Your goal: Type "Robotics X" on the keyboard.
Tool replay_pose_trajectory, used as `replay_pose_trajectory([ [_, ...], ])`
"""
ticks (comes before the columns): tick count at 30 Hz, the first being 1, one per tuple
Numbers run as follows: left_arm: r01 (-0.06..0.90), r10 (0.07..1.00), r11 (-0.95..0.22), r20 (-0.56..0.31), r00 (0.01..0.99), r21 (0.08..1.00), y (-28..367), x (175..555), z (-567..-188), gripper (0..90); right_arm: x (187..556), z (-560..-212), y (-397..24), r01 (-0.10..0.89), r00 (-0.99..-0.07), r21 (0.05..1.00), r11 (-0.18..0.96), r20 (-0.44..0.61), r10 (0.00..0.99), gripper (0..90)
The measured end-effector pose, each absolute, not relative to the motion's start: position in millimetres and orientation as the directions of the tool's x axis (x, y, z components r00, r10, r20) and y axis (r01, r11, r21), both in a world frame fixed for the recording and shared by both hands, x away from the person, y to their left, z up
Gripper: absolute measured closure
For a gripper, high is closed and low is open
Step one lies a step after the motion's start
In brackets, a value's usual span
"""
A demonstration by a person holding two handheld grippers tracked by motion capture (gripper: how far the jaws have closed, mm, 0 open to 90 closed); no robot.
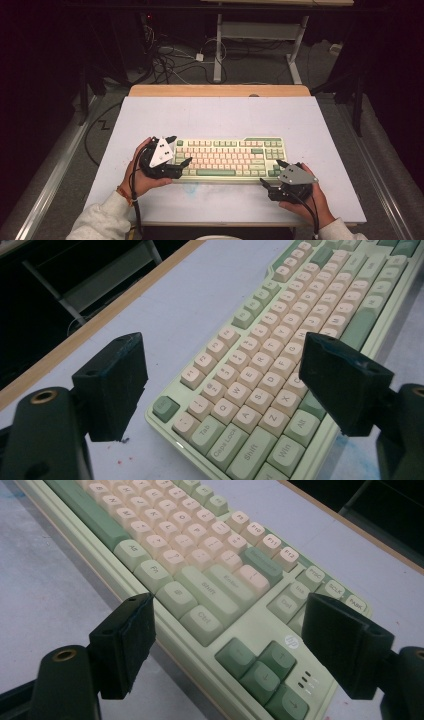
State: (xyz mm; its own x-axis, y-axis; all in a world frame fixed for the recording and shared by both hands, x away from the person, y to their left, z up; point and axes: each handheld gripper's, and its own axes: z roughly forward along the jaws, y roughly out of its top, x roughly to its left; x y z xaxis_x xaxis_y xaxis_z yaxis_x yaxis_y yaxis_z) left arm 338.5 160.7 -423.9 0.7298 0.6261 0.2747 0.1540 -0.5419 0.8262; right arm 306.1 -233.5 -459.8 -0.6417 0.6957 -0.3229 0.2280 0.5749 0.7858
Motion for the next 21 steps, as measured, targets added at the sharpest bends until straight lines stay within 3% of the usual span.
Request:
replay_pose_trajectory([
  [12, 0.143, 0.589, -0.533, 0.244, 0.771, 0.834, 159, 330, -429, 19.3, 308, -456, -234, 0.233, -0.628, 0.794, 0.561, -0.318, 0.710, 21.8],
  [21, 0.147, 0.574, -0.543, 0.238, 0.783, 0.826, 152, 322, -430, 28.7, 308, -454, -234, 0.228, -0.630, 0.793, 0.565, -0.322, 0.707, 21.8],
])
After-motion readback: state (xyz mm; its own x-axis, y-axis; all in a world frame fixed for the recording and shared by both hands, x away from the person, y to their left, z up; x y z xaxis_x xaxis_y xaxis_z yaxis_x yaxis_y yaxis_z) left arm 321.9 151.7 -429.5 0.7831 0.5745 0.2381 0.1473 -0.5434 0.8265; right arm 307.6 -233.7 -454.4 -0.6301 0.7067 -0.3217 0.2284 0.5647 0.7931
